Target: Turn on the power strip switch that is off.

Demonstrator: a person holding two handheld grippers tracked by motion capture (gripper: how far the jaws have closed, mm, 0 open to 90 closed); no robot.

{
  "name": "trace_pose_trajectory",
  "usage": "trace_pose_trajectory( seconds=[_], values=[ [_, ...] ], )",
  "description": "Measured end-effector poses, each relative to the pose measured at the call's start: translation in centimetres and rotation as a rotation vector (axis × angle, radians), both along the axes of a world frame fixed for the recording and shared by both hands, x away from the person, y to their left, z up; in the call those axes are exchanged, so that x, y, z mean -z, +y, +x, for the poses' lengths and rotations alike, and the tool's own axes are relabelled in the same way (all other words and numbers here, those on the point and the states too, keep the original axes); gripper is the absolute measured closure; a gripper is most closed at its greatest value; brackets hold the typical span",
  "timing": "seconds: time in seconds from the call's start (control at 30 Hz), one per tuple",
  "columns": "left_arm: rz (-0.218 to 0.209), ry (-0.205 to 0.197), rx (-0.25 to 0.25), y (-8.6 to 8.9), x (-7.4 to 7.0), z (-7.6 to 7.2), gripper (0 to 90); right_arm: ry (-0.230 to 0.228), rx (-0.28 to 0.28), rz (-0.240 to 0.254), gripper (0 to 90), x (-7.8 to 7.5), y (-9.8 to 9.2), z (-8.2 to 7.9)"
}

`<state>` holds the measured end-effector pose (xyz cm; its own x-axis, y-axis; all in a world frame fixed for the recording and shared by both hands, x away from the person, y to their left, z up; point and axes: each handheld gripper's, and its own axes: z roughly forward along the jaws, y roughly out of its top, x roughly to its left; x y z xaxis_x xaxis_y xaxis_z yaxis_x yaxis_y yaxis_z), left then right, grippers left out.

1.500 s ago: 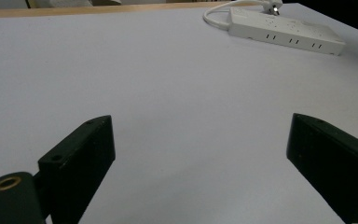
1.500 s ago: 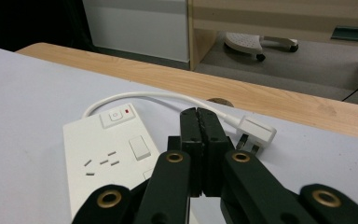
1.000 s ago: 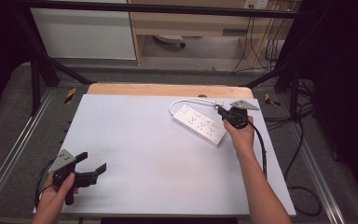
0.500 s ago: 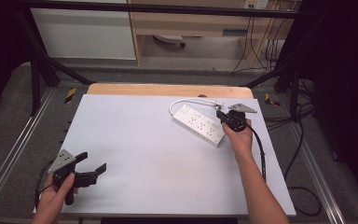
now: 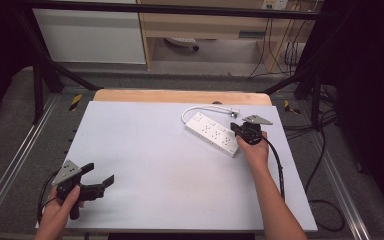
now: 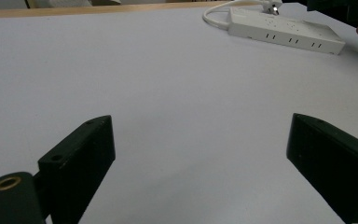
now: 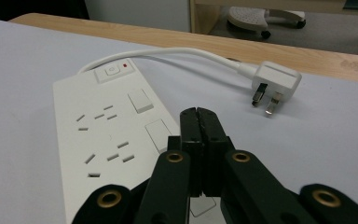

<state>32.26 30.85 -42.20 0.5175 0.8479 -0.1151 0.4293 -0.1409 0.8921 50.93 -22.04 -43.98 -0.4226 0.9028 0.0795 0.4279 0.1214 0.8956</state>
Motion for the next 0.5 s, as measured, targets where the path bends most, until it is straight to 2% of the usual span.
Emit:
trace_pose_trajectory(
  seconds=[0.5],
  values=[
    [0.001, 0.001, -0.001, -0.01, 0.02, 0.00, 7.8, 0.012, -0.006, 0.000, 90.0, 0.67, 0.33, -0.13]
  ],
)
